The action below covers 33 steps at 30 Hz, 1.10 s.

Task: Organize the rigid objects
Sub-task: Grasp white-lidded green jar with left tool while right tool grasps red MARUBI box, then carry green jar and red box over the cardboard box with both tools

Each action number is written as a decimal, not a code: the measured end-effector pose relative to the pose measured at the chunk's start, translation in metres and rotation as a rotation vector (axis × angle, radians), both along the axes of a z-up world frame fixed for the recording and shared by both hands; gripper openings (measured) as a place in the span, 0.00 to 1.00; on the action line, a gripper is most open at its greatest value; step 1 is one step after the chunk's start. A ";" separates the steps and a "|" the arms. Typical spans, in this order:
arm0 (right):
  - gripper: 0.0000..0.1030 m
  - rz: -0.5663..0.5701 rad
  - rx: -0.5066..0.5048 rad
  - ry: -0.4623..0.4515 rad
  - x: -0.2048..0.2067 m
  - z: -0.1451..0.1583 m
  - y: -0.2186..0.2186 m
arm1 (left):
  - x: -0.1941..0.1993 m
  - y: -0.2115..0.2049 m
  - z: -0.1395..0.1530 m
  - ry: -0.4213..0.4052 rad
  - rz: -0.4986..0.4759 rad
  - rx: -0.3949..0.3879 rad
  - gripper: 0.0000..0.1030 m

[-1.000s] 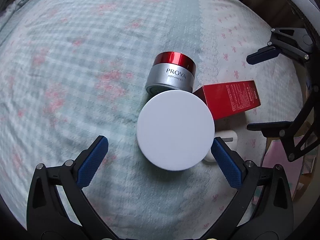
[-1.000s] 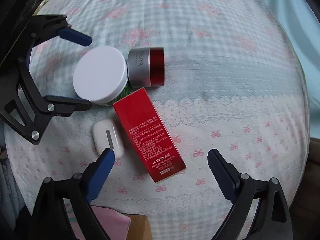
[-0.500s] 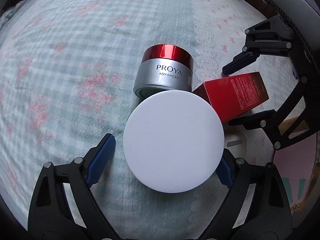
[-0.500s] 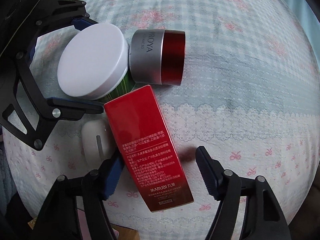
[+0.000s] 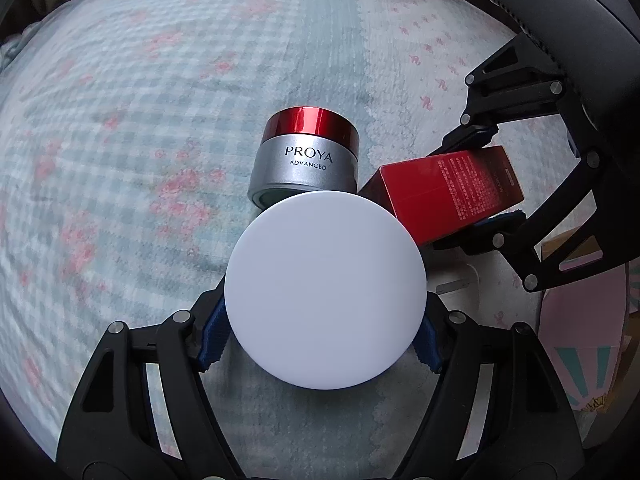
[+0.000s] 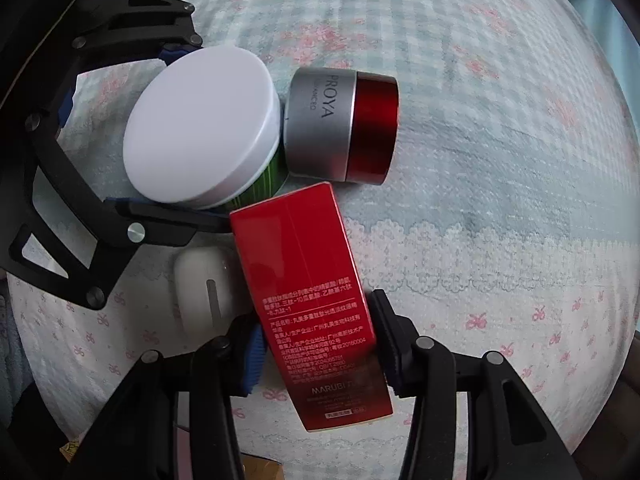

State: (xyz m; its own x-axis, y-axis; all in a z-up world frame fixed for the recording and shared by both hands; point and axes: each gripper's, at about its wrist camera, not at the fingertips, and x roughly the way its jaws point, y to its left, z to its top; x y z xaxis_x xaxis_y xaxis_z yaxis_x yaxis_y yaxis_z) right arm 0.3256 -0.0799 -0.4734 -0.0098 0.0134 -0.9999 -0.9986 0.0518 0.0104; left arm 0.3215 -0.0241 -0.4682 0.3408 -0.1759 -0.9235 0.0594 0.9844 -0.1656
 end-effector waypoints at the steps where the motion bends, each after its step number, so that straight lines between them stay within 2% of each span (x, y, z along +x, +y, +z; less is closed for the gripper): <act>1: 0.43 -0.003 0.004 -0.009 0.003 0.005 -0.001 | -0.004 0.002 0.003 -0.001 0.002 0.000 0.69; 8: 0.42 -0.075 0.035 -0.024 -0.002 0.033 -0.001 | -0.021 0.013 0.028 -0.013 0.024 -0.006 0.69; 12: 0.42 -0.183 0.073 -0.022 -0.004 0.061 -0.006 | -0.031 0.020 0.054 -0.029 0.037 -0.001 0.69; 17: 0.42 -0.373 0.135 0.005 -0.004 0.110 -0.023 | -0.048 0.021 0.098 -0.057 0.037 0.013 0.69; 23: 0.42 -0.603 0.201 0.016 -0.019 0.175 -0.066 | -0.073 0.008 0.162 -0.086 0.032 0.022 0.69; 27: 0.42 -0.742 0.245 0.014 -0.028 0.212 -0.105 | -0.088 -0.016 0.199 -0.099 -0.012 0.031 0.69; 33: 0.42 -0.923 0.294 -0.012 -0.055 0.249 -0.177 | -0.102 -0.064 0.240 -0.119 -0.076 0.015 0.69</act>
State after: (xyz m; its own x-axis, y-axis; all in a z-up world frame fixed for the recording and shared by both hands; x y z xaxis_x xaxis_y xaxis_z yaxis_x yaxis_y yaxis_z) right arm 0.2708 -0.2574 -0.2242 0.1399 0.2606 -0.9553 -0.5660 0.8126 0.1388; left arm 0.2192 -0.0880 -0.2282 0.4346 -0.1920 -0.8799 0.1524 0.9786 -0.1383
